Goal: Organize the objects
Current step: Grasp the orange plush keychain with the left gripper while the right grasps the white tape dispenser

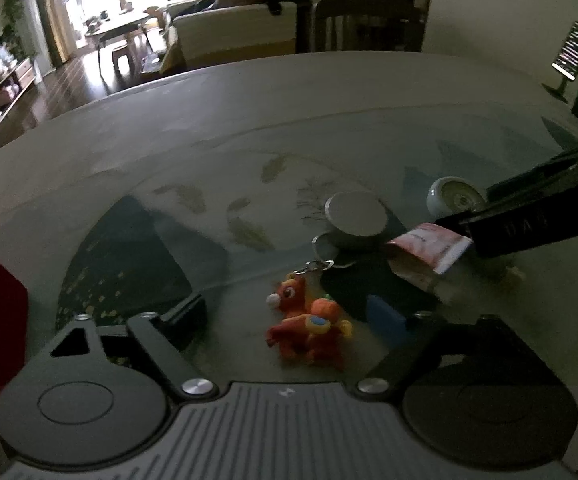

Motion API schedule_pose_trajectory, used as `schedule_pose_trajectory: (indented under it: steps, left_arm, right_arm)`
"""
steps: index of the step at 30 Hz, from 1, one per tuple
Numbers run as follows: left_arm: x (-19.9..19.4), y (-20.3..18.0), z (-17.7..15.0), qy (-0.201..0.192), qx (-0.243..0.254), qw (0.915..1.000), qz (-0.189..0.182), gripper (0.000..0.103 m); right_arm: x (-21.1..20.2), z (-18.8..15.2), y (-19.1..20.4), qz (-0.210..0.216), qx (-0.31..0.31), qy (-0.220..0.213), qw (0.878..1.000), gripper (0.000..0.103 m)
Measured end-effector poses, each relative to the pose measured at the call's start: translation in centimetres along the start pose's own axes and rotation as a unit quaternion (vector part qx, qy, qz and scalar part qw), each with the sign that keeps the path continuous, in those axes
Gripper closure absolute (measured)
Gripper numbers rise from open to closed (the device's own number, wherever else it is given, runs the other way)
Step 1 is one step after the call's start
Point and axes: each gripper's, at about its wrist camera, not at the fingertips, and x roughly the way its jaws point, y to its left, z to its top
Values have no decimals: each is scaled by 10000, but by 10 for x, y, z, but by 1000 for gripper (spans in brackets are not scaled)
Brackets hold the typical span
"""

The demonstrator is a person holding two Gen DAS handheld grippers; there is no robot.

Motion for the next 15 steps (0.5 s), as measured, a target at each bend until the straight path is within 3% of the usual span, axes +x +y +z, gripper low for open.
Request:
schedule_pose_trajectory:
  steps: [2,4,7,15]
  left_arm:
    - [-3,-3,1,-25,88,9999,-61,38]
    - [-5,-6,2,-4,128,9999,-85,47]
    - [-8,-8,3,45,158,9998,-99,68]
    - [-24,-8,-4,231,-32,9996,-155,69]
  right_arm:
    - [-5,-6,0,15,-53,-39,10000,54]
    - [-8,-11,1,14,-90,-45,9999,54]
    - [-13,-14,1,39,-88,-37,9999,55]
    - [-35,-27,1,317,114,42,9994,55]
